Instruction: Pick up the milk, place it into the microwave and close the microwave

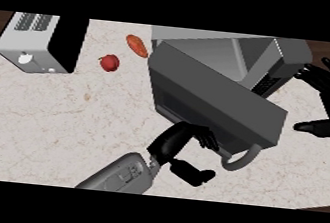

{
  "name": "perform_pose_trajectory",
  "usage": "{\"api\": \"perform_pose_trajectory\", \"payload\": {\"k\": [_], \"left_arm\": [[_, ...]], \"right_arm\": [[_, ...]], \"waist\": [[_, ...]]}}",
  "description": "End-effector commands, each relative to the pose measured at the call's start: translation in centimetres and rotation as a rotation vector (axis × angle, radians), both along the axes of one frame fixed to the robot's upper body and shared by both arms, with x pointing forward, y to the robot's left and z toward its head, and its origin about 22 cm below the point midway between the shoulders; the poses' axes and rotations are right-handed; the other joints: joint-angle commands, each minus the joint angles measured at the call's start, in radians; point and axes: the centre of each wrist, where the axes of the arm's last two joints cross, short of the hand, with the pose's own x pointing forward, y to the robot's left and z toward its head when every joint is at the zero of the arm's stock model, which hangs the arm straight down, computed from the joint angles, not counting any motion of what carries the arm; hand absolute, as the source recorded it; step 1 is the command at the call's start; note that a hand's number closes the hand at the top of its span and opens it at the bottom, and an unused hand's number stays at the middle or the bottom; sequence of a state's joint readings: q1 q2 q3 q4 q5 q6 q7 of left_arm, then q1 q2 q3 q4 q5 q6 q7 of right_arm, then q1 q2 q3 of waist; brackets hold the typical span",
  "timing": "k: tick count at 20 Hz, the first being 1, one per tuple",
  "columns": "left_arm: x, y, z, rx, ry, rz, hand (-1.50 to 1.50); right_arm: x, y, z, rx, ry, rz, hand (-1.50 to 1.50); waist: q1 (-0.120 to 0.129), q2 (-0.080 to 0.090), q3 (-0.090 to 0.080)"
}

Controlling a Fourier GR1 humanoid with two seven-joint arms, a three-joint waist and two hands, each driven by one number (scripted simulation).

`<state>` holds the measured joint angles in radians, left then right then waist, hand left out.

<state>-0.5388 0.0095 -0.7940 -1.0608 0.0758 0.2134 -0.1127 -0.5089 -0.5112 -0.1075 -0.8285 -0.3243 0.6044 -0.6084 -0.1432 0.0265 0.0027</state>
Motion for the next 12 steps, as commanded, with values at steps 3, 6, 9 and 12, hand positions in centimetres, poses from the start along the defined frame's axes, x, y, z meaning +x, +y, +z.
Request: {"api": "perform_pose_trajectory", "payload": {"k": [3, 6, 9, 12], "left_arm": [[1.7, -1.2, 2.1, -0.135, -0.026, 0.037, 1.50], [2.8, -2.0, 4.4, -0.216, -0.078, 0.038, 1.50], [3.7, -2.3, 4.9, -0.216, -0.093, 0.055, 1.50], [4.7, -2.7, 6.1, -0.228, -0.098, 0.087, 1.50]], "right_arm": [[1.7, 2.4, 2.8, 0.077, -0.115, 0.231, -1.50], [2.7, 3.7, 5.1, 0.073, -0.142, 0.271, -1.50], [3.2, 4.2, 6.8, 0.065, -0.166, 0.292, -1.50], [3.5, 4.5, 8.3, 0.063, -0.184, 0.308, -1.50]], "waist": [[-0.058, 0.016, -0.007], [-0.089, 0.017, -0.008], [-0.118, 0.029, -0.005], [-0.154, 0.031, -0.004]]}}
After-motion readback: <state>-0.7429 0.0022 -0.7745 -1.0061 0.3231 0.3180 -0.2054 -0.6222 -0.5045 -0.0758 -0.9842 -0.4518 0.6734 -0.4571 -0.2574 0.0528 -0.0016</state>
